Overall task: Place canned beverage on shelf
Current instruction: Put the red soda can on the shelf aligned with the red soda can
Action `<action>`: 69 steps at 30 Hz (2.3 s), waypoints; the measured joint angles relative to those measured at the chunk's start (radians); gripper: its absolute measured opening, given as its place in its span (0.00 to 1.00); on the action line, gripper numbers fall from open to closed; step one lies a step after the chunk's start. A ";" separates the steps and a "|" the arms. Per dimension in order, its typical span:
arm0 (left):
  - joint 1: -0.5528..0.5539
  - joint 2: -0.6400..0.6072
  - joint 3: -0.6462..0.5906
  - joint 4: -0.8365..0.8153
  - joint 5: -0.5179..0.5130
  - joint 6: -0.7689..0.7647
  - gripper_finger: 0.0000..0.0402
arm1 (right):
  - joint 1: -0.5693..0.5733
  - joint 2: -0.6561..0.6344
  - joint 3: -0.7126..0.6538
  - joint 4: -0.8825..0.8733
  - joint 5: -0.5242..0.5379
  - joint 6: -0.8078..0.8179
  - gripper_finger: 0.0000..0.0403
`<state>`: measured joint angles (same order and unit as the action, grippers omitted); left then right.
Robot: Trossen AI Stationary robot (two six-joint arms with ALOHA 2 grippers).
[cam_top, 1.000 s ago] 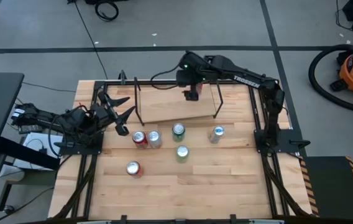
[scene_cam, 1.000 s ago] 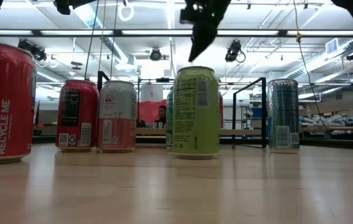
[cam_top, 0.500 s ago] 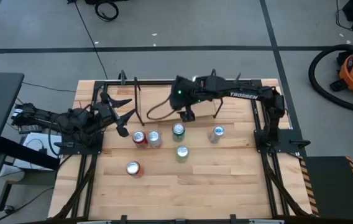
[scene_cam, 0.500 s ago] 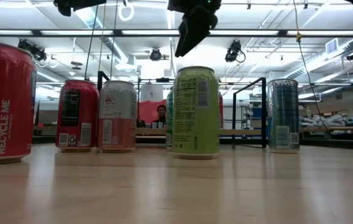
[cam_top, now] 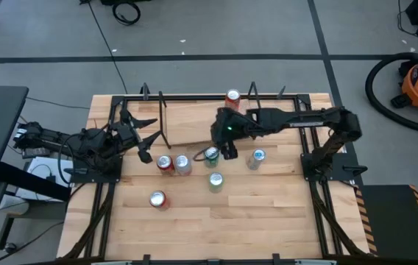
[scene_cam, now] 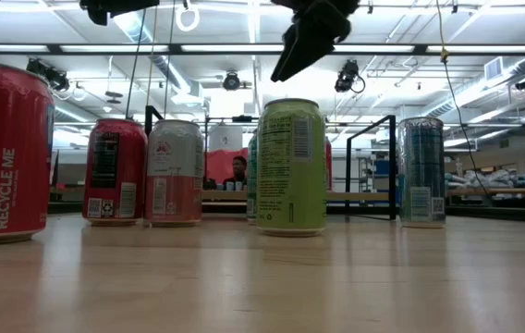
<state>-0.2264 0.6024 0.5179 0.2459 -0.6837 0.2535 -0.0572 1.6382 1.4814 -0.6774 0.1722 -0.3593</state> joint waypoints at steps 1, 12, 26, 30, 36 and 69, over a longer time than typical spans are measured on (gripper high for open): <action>0.000 0.002 0.000 -0.001 0.034 0.001 0.51 | 0.006 -0.024 -0.043 0.032 0.000 0.008 0.90; 0.001 0.121 0.000 0.110 0.355 0.123 0.51 | 0.062 -0.312 -0.566 0.536 0.047 0.065 0.90; -0.055 0.271 0.231 -0.525 0.286 -0.454 0.51 | 0.144 -0.464 -0.897 0.879 0.122 0.120 0.90; -0.111 0.356 0.360 -0.656 0.327 -0.577 0.51 | 0.185 -0.465 -0.929 0.910 0.122 0.134 0.90; -0.159 0.523 0.615 -1.042 0.339 -0.789 0.51 | 0.237 -0.456 -0.977 0.969 0.122 0.179 0.90; -0.299 1.049 0.968 -1.530 0.829 -1.151 0.57 | 0.295 -0.447 -1.008 1.005 0.280 0.052 0.90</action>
<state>-0.5255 1.6519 1.4859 -1.2846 0.1455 -0.8975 0.2382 1.1915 0.4736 0.3273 0.4522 -0.3069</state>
